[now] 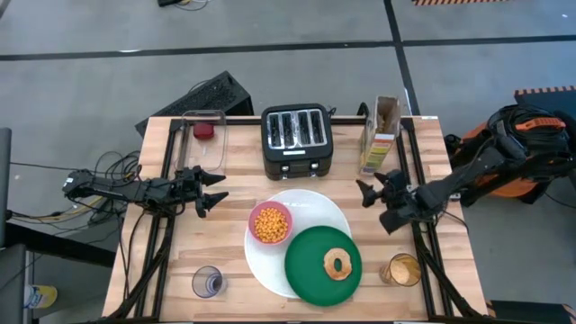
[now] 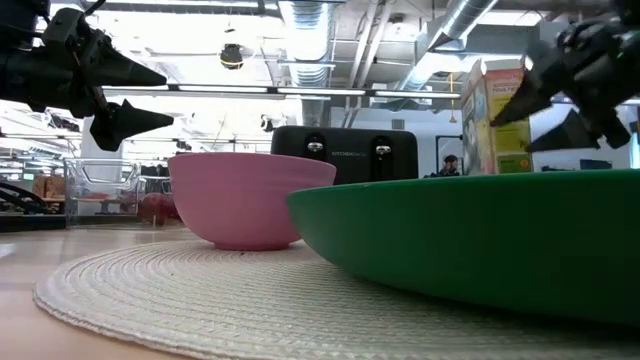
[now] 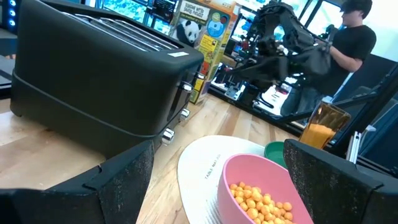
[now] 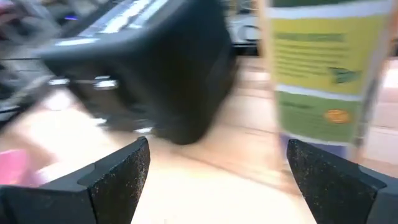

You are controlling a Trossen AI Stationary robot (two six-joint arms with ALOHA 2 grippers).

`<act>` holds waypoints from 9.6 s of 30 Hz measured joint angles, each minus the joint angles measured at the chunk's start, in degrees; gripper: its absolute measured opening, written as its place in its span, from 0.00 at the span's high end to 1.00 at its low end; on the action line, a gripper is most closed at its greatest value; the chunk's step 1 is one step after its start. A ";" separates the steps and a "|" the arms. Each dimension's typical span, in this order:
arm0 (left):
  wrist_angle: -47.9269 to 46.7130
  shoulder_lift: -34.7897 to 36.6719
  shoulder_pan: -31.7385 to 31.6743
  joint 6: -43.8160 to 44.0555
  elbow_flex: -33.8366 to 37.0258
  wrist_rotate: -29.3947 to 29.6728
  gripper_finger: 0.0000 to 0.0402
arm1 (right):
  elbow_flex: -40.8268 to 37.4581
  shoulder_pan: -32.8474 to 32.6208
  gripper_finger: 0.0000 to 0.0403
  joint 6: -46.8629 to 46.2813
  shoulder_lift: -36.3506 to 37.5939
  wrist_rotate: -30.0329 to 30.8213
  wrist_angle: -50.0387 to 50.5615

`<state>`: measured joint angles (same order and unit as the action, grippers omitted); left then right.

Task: Arrange a breakfast setting
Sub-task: Put the red apple on the green plate

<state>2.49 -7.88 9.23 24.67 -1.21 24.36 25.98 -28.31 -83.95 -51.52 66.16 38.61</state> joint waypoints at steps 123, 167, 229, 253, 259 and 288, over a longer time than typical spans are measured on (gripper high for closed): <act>-19.38 -0.49 -3.82 13.73 -15.83 14.33 0.01 | -25.57 14.97 0.01 68.90 48.47 -52.22 -41.60; -27.23 -41.86 -43.25 29.45 -45.68 17.55 0.00 | -25.57 14.97 0.01 68.90 48.47 -52.36 -41.60; -49.74 -67.89 -60.59 51.08 -56.24 -22.10 0.00 | -25.57 14.96 0.01 68.90 48.48 -52.38 -41.60; -40.50 -67.41 -59.33 90.88 -56.22 -39.41 0.00 | -25.59 14.94 0.01 68.90 48.49 -52.38 -41.61; -36.98 -64.72 -57.45 101.08 -57.63 -44.32 0.00 | -25.57 14.94 0.01 68.90 48.47 -52.38 -41.61; -55.37 -91.11 -63.85 101.43 -100.67 -10.01 0.00 | -25.59 14.94 0.01 68.90 48.47 -52.38 -41.60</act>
<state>-52.88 -98.99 -54.62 126.10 -101.88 14.35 0.38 -13.37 -15.05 -3.05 13.78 -2.98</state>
